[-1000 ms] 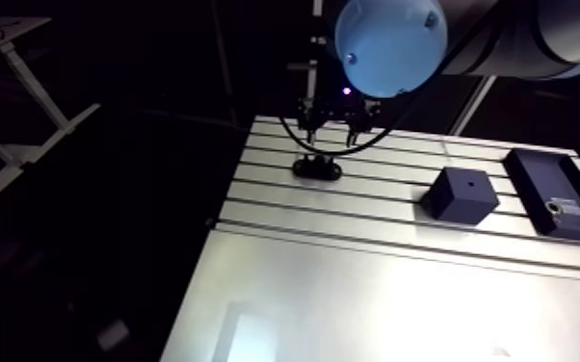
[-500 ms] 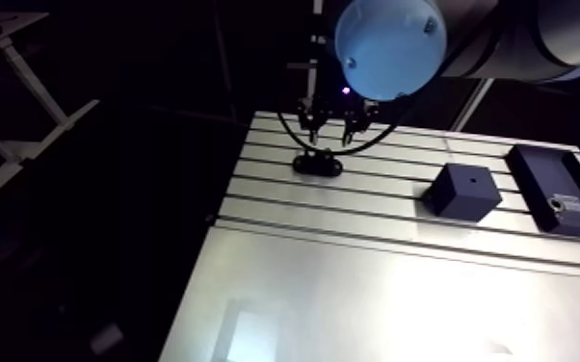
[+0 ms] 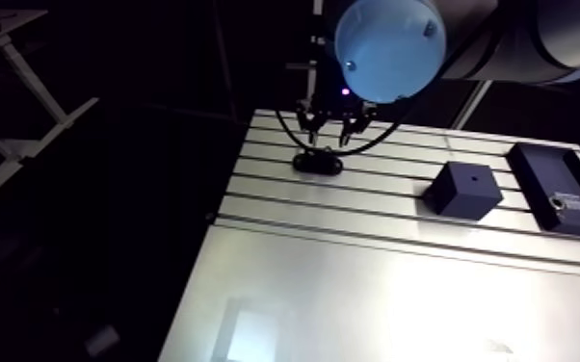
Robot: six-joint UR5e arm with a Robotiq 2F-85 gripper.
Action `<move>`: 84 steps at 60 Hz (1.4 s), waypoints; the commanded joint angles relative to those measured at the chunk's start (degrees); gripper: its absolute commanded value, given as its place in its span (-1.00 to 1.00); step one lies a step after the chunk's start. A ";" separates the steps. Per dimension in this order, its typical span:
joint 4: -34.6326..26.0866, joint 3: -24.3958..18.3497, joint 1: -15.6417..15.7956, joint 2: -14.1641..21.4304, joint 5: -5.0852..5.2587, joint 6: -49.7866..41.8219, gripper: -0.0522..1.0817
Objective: Pick up the M10 bolt and insert it into the hole until fully seated.
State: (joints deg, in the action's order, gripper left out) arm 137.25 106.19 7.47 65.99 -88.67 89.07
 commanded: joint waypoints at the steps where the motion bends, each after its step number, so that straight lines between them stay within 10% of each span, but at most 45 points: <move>1: 0.01 0.03 0.00 -0.13 0.04 -0.08 -0.18; 84: -0.43 0.38 0.00 -0.57 0.04 0.09 0.13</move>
State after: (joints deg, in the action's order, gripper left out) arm 136.82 106.64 7.47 65.38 -88.64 89.09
